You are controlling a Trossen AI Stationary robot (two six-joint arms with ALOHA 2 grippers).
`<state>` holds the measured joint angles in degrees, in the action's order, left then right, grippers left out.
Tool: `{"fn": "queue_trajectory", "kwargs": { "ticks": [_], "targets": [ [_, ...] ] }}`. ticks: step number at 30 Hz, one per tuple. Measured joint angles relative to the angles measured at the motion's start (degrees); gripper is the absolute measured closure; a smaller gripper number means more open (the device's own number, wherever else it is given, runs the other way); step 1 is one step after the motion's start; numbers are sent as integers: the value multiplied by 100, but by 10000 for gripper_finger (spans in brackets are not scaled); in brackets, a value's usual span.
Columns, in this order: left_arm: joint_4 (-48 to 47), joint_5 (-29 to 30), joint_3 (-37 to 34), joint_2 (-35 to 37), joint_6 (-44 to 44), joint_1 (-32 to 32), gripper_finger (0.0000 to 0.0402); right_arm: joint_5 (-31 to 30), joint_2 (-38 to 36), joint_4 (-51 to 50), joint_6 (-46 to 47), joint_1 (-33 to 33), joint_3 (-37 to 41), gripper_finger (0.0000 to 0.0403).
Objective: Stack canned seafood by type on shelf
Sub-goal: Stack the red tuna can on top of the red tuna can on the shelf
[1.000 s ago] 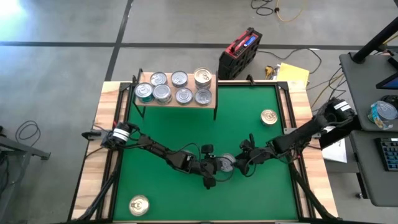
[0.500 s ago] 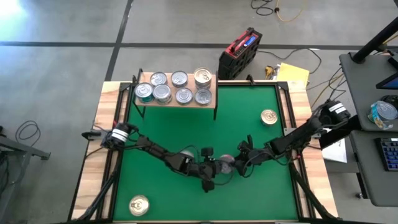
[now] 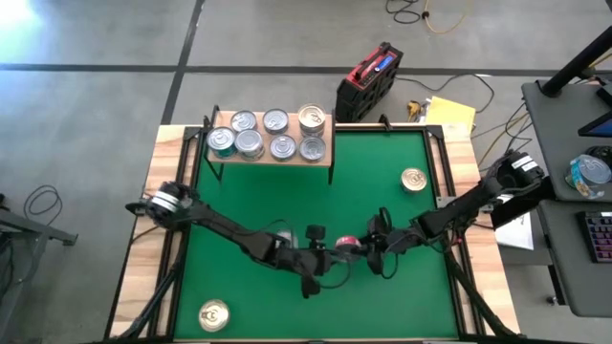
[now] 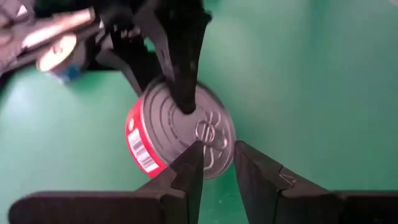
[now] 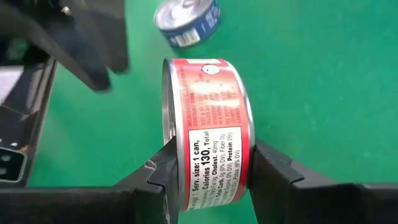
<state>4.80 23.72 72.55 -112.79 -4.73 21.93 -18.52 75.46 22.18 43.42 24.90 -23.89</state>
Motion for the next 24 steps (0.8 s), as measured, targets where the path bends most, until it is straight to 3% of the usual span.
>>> {"fn": "queue_trajectory", "kwargs": {
  "ticks": [7,16,24],
  "targets": [
    [4,-261,-1051,1642,-640,-43,326,-507,-12,8,-966,-136,-273,273],
    [-11,-309,-2417,4290,-804,-216,326,-515,-109,46,-3261,-1040,-1085,273],
    [6,971,-2566,5624,-1068,-269,326,-504,-111,582,-4476,-1697,-1426,273]
  ]
}}
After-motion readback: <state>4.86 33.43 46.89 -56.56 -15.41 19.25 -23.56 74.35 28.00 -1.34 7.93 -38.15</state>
